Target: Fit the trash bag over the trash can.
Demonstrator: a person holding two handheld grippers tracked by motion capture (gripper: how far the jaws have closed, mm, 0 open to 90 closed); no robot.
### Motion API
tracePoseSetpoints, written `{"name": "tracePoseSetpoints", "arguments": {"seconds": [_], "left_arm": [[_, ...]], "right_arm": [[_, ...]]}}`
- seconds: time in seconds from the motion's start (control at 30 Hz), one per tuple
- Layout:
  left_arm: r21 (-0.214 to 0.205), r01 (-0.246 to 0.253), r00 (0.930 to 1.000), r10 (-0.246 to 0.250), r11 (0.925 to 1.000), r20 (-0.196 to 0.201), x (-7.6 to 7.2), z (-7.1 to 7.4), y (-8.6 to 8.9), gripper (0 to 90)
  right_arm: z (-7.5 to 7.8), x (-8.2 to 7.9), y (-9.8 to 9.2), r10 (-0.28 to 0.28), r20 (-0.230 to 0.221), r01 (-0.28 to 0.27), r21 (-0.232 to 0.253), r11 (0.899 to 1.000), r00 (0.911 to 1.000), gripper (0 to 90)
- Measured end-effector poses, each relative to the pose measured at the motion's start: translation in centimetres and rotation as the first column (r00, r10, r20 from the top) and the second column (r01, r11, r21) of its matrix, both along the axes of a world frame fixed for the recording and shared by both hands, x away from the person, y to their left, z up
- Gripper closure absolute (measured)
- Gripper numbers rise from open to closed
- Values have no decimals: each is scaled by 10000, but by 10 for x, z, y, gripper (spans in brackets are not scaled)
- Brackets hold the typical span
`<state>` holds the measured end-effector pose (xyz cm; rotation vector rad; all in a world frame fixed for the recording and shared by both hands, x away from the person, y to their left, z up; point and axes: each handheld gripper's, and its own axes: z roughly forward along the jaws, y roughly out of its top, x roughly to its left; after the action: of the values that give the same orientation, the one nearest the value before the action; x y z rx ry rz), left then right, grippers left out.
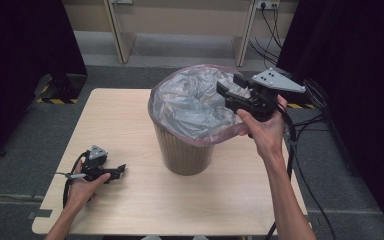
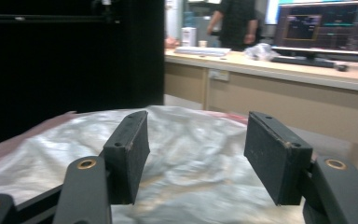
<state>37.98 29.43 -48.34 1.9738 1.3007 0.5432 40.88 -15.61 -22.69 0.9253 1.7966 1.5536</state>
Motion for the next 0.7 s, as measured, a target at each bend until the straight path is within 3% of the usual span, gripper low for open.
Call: {"name": "tracePoseSetpoints", "arguments": {"seconds": [0.13,0.27,0.37,0.4,0.53,0.7], "left_arm": [[-174,-10,9999,12,9998,126,-1,4,0,146],[-617,-46,9990,74,9981,451,-2,12,-1,146],[-1537,132,9972,-17,9880,747,-3,23,-2,146],[-1904,100,9943,105,9817,1065,-4,28,-2,146],[-2331,159,9866,226,9723,1617,-4,46,-1,146],[-2885,250,9743,413,9572,2214,0,70,-4,145]], "right_arm": [[-1,4,-13,-503,-91,503,18,9987,9987,377],[-2,8,-23,-1040,-90,1037,-232,9943,9945,357],[-4,12,-28,-1247,-138,1243,-304,9918,9921,341],[-4,14,-29,-1327,-180,1321,-317,9907,9910,339],[-8,24,-38,-1742,-379,1726,-438,9840,9840,339],[-15,35,-44,-1864,-623,1827,-610,9813,9805,342]]}}
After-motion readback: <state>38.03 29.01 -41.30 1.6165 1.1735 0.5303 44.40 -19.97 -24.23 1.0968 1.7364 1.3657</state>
